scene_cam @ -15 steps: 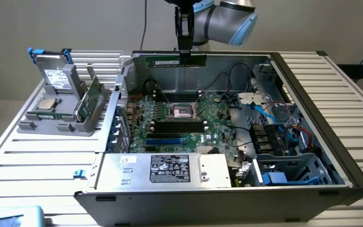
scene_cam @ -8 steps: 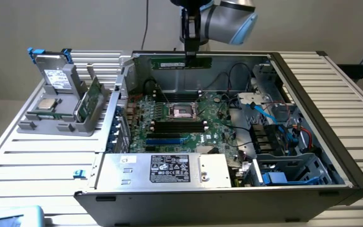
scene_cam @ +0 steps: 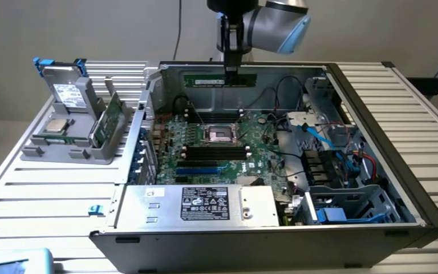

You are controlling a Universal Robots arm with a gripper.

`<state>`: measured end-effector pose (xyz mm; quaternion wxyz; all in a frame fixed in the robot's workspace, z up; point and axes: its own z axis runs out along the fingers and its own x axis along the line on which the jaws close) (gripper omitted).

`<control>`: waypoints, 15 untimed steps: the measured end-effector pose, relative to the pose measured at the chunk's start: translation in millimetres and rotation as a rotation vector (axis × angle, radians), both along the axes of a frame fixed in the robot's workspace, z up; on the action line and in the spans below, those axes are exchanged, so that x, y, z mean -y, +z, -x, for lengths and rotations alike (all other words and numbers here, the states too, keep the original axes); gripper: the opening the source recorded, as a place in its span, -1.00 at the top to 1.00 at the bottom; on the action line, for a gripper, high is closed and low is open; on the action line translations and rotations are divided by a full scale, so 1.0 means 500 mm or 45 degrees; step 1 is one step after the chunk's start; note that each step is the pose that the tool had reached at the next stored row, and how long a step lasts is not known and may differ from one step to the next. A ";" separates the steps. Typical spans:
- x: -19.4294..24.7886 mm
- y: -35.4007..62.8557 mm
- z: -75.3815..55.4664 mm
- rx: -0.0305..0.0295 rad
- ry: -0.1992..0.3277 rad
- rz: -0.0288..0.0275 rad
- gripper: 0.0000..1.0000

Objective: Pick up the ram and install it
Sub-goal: 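Pick up the ram and move it above insertion slot, then insert the ram into the slot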

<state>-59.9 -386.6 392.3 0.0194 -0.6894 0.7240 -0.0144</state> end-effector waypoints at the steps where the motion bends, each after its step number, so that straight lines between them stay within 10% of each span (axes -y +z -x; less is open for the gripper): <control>1: 0.0000 -0.001 -0.001 -0.0008 -0.001 0.0000 0.72; 15: 0.0004 -0.002 -0.002 -0.0017 -0.002 -0.0004 0.72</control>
